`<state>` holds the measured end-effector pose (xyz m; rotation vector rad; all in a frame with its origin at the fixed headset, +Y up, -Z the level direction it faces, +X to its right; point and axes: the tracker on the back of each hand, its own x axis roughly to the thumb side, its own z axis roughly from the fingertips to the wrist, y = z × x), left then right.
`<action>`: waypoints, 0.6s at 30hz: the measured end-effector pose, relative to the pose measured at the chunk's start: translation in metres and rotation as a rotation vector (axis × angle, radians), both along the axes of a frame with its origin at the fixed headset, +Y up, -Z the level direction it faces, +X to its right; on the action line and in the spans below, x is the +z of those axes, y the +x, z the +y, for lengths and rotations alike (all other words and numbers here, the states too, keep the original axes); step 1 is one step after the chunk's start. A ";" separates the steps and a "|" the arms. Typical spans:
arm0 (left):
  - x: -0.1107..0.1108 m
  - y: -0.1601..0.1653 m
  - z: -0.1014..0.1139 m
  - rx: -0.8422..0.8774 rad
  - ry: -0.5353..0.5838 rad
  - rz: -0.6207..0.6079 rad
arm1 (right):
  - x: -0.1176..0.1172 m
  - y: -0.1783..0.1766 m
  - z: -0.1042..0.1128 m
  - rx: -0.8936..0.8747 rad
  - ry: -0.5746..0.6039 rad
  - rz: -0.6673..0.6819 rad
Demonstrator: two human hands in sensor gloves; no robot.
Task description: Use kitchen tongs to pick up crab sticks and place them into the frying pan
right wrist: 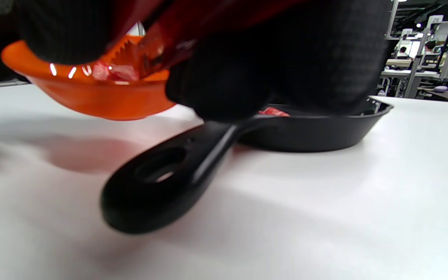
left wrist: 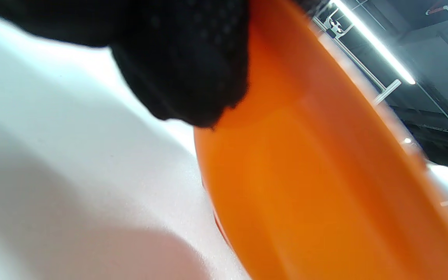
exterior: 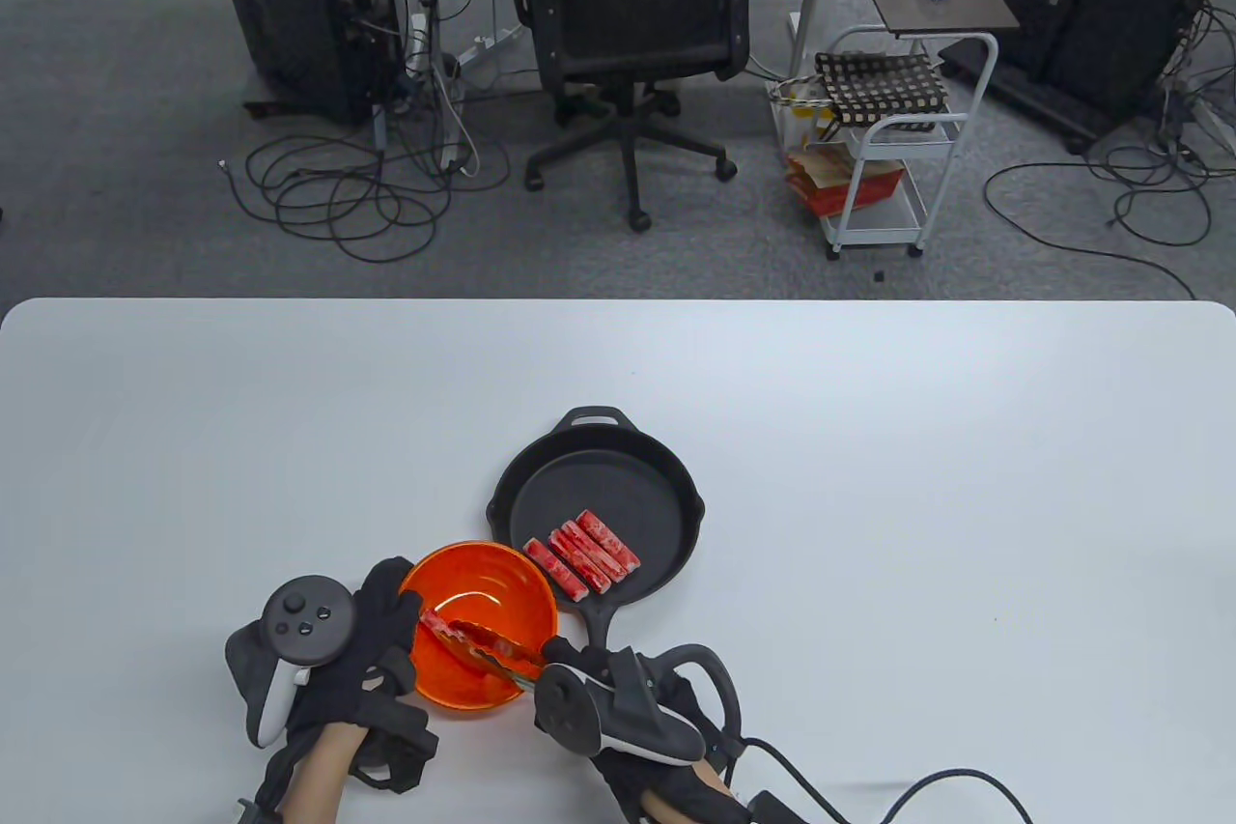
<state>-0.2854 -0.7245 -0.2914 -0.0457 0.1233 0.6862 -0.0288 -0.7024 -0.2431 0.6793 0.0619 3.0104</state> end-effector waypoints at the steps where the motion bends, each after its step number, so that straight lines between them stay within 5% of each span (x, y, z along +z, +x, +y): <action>1: 0.000 0.000 0.000 0.000 0.000 0.000 | 0.000 0.001 0.001 -0.008 0.002 -0.002; 18: 0.000 0.000 0.000 0.004 -0.016 0.000 | -0.029 0.066 0.019 -0.183 0.052 -0.246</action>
